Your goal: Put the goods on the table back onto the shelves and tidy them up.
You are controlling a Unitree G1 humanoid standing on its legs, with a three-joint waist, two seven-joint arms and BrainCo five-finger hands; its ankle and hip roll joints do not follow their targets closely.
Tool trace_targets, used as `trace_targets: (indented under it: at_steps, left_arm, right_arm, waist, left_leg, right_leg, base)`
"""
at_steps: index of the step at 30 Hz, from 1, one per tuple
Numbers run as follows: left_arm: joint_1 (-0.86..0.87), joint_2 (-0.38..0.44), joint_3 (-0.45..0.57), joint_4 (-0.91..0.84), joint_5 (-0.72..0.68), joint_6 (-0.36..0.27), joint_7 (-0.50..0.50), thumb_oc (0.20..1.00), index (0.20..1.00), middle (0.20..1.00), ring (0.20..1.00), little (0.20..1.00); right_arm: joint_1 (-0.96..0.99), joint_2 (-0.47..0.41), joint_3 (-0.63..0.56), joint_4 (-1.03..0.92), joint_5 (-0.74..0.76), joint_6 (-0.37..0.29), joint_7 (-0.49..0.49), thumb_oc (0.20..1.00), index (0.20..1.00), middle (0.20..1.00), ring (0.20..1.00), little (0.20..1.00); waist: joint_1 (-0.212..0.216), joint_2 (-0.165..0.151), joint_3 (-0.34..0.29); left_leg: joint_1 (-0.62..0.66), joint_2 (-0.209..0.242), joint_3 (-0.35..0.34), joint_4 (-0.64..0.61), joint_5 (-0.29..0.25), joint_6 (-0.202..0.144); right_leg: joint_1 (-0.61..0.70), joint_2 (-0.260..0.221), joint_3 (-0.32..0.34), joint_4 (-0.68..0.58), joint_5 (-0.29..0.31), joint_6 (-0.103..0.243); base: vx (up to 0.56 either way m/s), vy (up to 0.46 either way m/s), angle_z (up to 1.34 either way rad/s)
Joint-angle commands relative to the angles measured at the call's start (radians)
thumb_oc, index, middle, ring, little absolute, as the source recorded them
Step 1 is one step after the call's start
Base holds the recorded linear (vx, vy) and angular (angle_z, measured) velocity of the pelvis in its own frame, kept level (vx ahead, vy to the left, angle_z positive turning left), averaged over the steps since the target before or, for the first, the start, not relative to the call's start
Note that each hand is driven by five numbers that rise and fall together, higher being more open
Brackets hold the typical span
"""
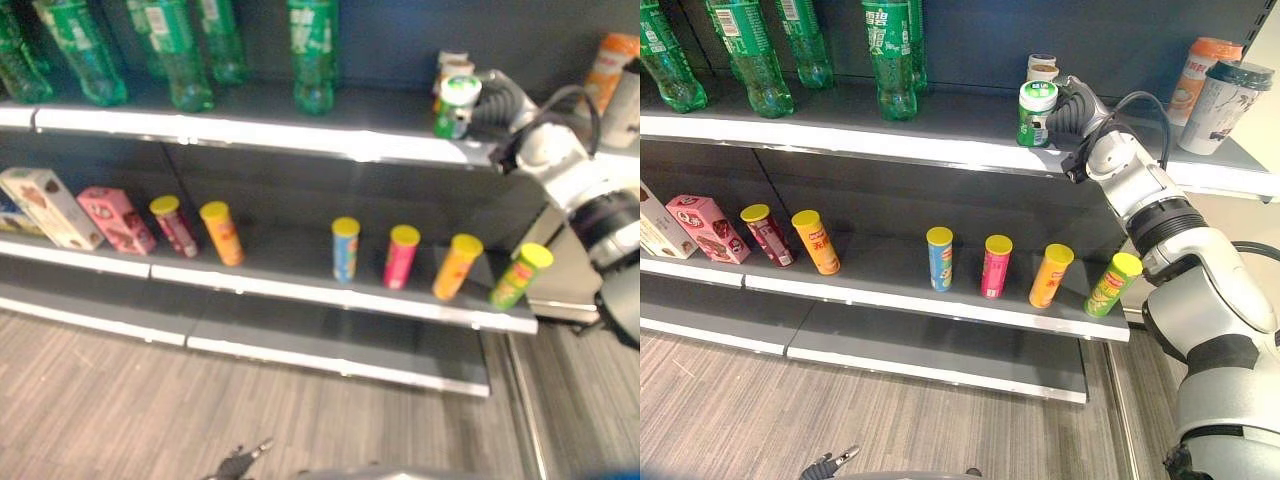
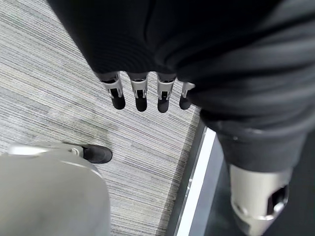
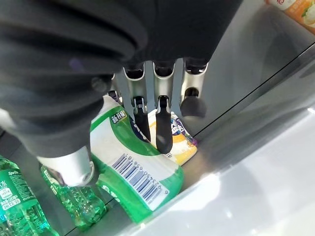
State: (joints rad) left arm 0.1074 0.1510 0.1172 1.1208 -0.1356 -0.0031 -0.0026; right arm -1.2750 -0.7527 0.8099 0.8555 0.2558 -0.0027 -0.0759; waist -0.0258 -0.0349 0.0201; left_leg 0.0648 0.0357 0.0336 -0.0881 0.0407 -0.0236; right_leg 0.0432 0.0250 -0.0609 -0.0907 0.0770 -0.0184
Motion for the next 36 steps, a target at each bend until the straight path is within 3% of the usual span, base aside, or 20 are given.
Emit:
trace_targets:
  at_steps: [1, 16, 20, 23, 24, 25, 26, 29, 30, 34, 35, 36]
  left_arm:
    - [-0.05, 0.014, -0.049, 0.048, 0.03, -0.027, 0.012, 1.0, 1.0, 1.0, 1.0, 1.0]
    - [-0.055, 0.009, -0.046, 0.052, 0.029, -0.025, 0.015, 1.0, 1.0, 1.0, 1.0, 1.0]
    - [-0.061, -0.001, -0.03, 0.053, 0.029, -0.02, 0.025, 1.0, 1.0, 1.0, 1.0, 1.0]
    - [-0.063, -0.01, -0.015, 0.048, 0.029, -0.012, 0.038, 1.0, 1.0, 1.0, 1.0, 1.0]
    - [-0.063, -0.01, -0.015, 0.048, 0.029, -0.012, 0.038, 1.0, 1.0, 1.0, 1.0, 1.0]
    - [-0.065, -0.016, -0.012, 0.051, 0.029, -0.012, 0.043, 1.0, 1.0, 1.0, 1.0, 1.0]
    - [-0.062, -0.016, -0.016, 0.057, 0.03, -0.012, 0.052, 1.0, 1.0, 1.0, 1.0, 1.0]
    - [-0.053, -0.019, -0.028, 0.053, 0.03, -0.013, 0.057, 1.0, 1.0, 1.0, 1.0, 1.0]
    - [-0.052, -0.016, -0.033, 0.053, 0.03, -0.014, 0.057, 1.0, 1.0, 1.0, 1.0, 1.0]
    - [-0.051, 0.014, -0.025, 0.038, 0.008, -0.019, 0.049, 1.0, 1.0, 1.0, 1.0, 1.0]
    - [-0.063, 0.033, -0.007, 0.047, -0.014, -0.026, 0.044, 1.0, 1.0, 1.0, 1.0, 1.0]
    - [-0.065, 0.044, -0.02, 0.061, -0.016, -0.029, 0.048, 1.0, 1.0, 1.0, 1.0, 1.0]
  right_arm:
    - [-0.084, 0.0, 0.03, 0.108, 0.001, -0.004, -0.021, 1.0, 1.0, 1.0, 1.0, 1.0]
    - [-0.119, 0.009, 0.042, 0.121, -0.009, -0.002, -0.037, 1.0, 1.0, 1.0, 1.0, 1.0]
    - [-0.153, -0.058, 0.019, -0.063, -0.046, -0.008, -0.108, 1.0, 1.0, 1.0, 1.0, 1.0]
    - [0.013, -0.14, -0.213, -0.39, -0.114, -0.024, -0.186, 1.0, 1.0, 1.0, 1.0, 1.0]
    - [0.014, -0.141, -0.214, -0.39, -0.114, -0.024, -0.186, 1.0, 1.0, 1.0, 1.0, 1.0]
    - [0.076, -0.157, -0.294, -0.47, -0.133, -0.037, -0.204, 1.0, 1.0, 1.0, 1.0, 1.0]
    - [0.261, -0.169, -0.497, -0.672, -0.165, -0.052, -0.23, 1.0, 1.0, 1.0, 1.0, 1.0]
    - [0.505, -0.077, -0.71, -0.932, -0.182, -0.09, -0.223, 1.0, 1.0, 1.0, 1.0, 1.0]
    - [0.548, -0.038, -0.745, -0.989, -0.176, -0.102, -0.214, 1.0, 1.0, 1.0, 1.0, 1.0]
    - [0.653, 0.089, -0.796, -1.161, -0.142, -0.122, -0.16, 1.0, 1.0, 1.0, 1.0, 1.0]
    - [0.732, 0.14, -0.842, -1.229, -0.101, -0.138, -0.126, 1.0, 1.0, 1.0, 1.0, 1.0]
    - [0.803, 0.168, -0.89, -1.267, -0.082, -0.145, -0.107, 1.0, 1.0, 1.0, 1.0, 1.0]
  waist:
    - [-0.013, -0.001, -0.002]
    - [-0.022, 0.007, 0.003]
    - [-0.046, 0.022, 0.013]
    - [-0.062, 0.033, 0.019]
    - [-0.062, 0.033, 0.019]
    - [-0.068, 0.04, 0.023]
    - [-0.073, 0.038, 0.025]
    - [-0.078, 0.042, 0.035]
    - [-0.075, 0.038, 0.046]
    - [-0.035, -0.001, 0.094]
    - [-0.025, -0.009, 0.092]
    - [-0.03, -0.007, 0.082]
  left_leg:
    - [0.024, 0.029, 0.033, 0.001, -0.096, -0.006]
    - [0.03, 0.03, 0.035, 0.001, -0.097, -0.006]
    - [0.032, 0.032, 0.04, 0.001, -0.096, -0.006]
    - [0.027, 0.031, 0.038, 0.001, -0.089, -0.002]
    - [0.027, 0.031, 0.038, 0.001, -0.089, -0.002]
    - [0.029, 0.032, 0.038, 0.001, -0.089, -0.001]
    - [0.034, 0.034, 0.034, 0.001, -0.092, 0.001]
    - [0.063, 0.045, 0.014, 0.001, -0.061, 0.008]
    - [0.069, 0.045, -0.004, 0.001, -0.034, 0.005]
    - [-0.022, 0.017, -0.136, 0.12, -0.034, 0.005]
    - [-0.013, 0.024, -0.162, 0.071, -0.034, 0.014]
    - [0.005, 0.035, -0.136, 0.037, -0.031, 0.012]
  right_leg:
    - [-0.024, -0.08, 0.02, 0.003, 0.016, 0.061]
    - [-0.024, -0.081, 0.021, 0.003, 0.017, 0.061]
    - [-0.022, -0.081, 0.022, 0.003, 0.016, 0.066]
    - [-0.034, -0.081, 0.02, 0.003, 0.017, 0.068]
    - [-0.034, -0.081, 0.02, 0.003, 0.017, 0.068]
    - [-0.037, -0.079, 0.018, 0.003, 0.015, 0.069]
    - [-0.039, -0.075, 0.017, 0.003, 0.008, 0.069]
    - [-0.039, -0.052, 0.027, 0.003, -0.009, 0.065]
    - [-0.042, -0.047, 0.039, 0.003, -0.008, 0.062]
    - [-0.06, -0.049, 0.113, 0.003, 0.017, 0.054]
    - [-0.082, -0.049, 0.153, 0.003, 0.029, 0.049]
    - [-0.088, -0.053, 0.153, 0.003, 0.017, 0.041]
  base:
    - [0.0, 0.0, 0.0]
    - [0.0, 0.0, 0.0]
    - [0.0, 0.0, 0.0]
    - [0.0, -0.008, 0.04]
    - [0.0, 0.0, 0.0]
    - [0.02, -0.023, -0.09]
    - [0.04, -0.03, -0.02]
    - [0.03, -0.022, 0.04]
    - [-0.04, -0.044, -0.23]
    - [-0.1, -0.012, -0.55]
    - [-0.13, 0.134, -1.04]
    - [-0.06, 0.211, -1.16]
